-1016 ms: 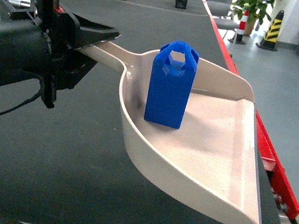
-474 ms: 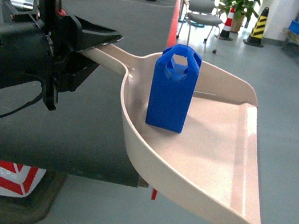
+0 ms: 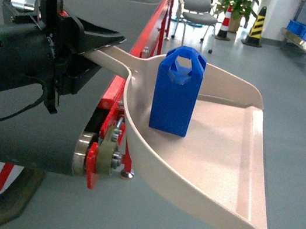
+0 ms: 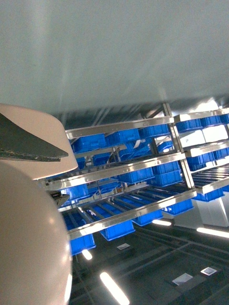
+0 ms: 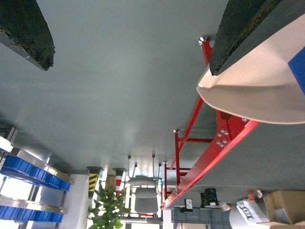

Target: Place part in tray to right shelf

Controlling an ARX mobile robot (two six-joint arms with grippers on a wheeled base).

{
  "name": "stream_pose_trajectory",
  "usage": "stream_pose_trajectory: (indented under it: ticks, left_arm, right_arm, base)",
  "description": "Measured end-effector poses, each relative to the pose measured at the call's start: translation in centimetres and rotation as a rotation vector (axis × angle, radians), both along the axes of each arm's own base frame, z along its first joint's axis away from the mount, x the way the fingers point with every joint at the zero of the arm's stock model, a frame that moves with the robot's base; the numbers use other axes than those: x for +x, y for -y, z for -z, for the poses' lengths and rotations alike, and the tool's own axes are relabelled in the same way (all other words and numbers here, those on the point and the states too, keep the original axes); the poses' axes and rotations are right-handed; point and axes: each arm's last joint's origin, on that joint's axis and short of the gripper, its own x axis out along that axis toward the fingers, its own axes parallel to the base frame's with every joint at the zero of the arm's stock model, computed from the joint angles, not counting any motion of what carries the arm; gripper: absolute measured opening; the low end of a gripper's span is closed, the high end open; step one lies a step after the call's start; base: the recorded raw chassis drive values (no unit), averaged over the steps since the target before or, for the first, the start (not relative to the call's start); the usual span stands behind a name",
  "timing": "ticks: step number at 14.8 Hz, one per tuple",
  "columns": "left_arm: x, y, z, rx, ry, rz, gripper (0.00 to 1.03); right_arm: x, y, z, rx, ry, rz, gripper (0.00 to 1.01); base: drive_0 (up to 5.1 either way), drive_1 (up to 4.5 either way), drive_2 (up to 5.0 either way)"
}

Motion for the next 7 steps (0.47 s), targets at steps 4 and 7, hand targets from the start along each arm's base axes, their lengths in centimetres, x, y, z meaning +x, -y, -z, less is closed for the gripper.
stream_pose_trajectory:
  ticks: [4,7]
  left_arm:
    - [0.01,-0.01,-0.04,-0.001,0.003,-0.005,0.15]
    - [-0.01,0.02,-0.04,-0.001,0.004,0.0,0.15]
  right_arm:
    - [0.0,0.0,0.04,-0.001,-0.004,0.0,0.98]
    - [0.0,0.0,0.03,-0.001,-0.003,0.0,0.98]
  base:
    - [4.8,-2.5,-2.5]
    - [4.9,-2.44,-2.4]
